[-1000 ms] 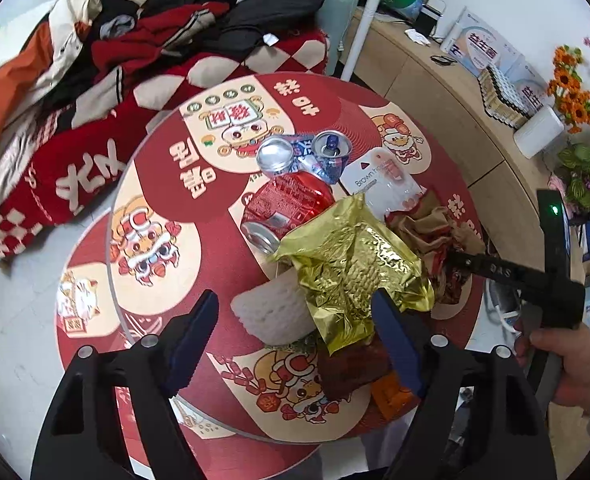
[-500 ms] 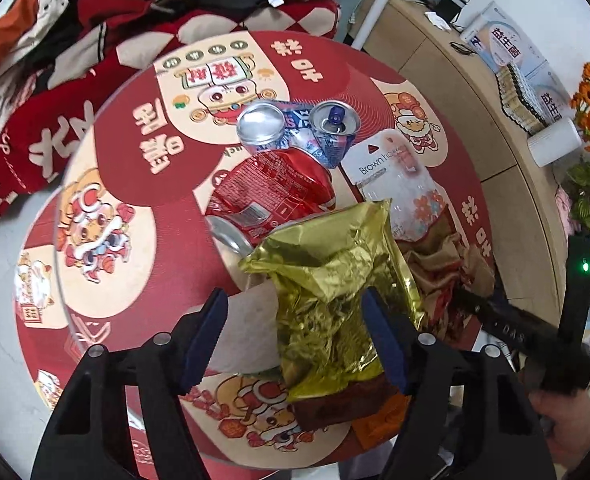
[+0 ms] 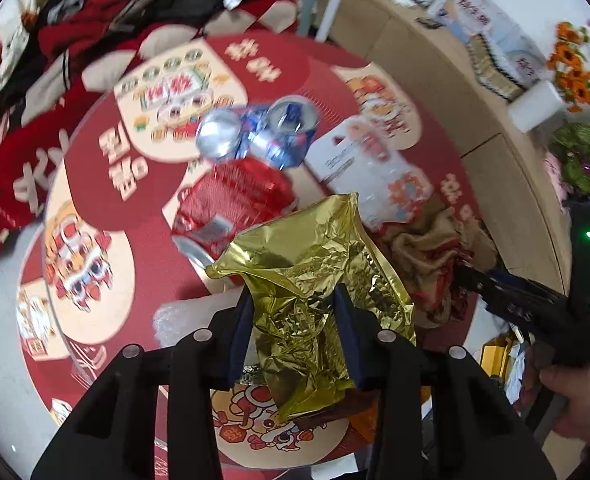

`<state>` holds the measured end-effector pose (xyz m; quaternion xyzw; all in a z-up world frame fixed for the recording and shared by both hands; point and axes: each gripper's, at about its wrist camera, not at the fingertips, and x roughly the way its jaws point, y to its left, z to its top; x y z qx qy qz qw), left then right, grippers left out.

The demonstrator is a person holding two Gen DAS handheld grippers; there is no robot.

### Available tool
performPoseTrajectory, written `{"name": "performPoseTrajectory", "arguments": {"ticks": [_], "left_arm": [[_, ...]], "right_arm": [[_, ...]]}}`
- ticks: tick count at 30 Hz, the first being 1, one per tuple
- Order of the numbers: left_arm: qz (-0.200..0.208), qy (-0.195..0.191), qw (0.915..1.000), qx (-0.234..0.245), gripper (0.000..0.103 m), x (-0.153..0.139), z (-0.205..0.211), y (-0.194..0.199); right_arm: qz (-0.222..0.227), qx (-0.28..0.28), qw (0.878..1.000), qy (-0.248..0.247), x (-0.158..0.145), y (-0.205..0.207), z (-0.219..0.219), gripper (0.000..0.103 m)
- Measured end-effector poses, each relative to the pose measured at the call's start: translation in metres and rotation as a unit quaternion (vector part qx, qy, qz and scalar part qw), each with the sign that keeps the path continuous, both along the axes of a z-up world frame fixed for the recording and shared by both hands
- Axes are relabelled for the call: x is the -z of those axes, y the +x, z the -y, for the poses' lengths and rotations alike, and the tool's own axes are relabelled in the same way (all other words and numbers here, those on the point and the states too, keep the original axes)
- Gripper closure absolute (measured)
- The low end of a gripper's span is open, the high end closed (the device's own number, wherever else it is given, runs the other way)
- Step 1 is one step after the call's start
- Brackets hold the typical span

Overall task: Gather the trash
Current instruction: 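Grasp the gold foil snack bag with the left tool, then drop the paper bag into the bin with the right tool while the left holds the gold bag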

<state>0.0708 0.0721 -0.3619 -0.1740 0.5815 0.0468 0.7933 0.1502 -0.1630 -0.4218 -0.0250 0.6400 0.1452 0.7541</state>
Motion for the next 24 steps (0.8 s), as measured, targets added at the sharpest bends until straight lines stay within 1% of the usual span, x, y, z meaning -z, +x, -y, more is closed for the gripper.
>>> {"name": "performPoseTrajectory", "arguments": {"ticks": [3,7,10,15,20,24], "left_arm": [[0.018,0.0,0.9998,-0.005,0.065,-0.019,-0.004,-0.003],[0.039,0.002,0.9989,-0.026,0.065,-0.044,-0.013,-0.008],[0.053,0.018,0.9979,-0.033,0.065,-0.067,-0.018,-0.011],[0.072,0.042,0.9961,-0.029,0.064,-0.1,-0.017,-0.009],[0.09,0.043,0.9947,-0.024,0.064,-0.125,-0.012,-0.004],[0.101,0.044,0.994,-0.001,0.064,-0.139,-0.001,0.002]], "right_arm": [[0.008,0.007,1.0,0.001,-0.009,0.004,0.006,0.04],[0.022,0.013,1.0,0.001,-0.028,0.009,0.014,0.04],[0.036,0.018,0.999,-0.001,-0.047,0.012,0.021,0.04],[0.061,0.035,0.997,-0.008,-0.086,0.013,0.039,0.04],[0.085,0.054,0.995,-0.027,-0.119,0.013,0.062,0.04],[0.1,0.083,0.991,-0.037,-0.141,0.013,0.09,0.04]]}}
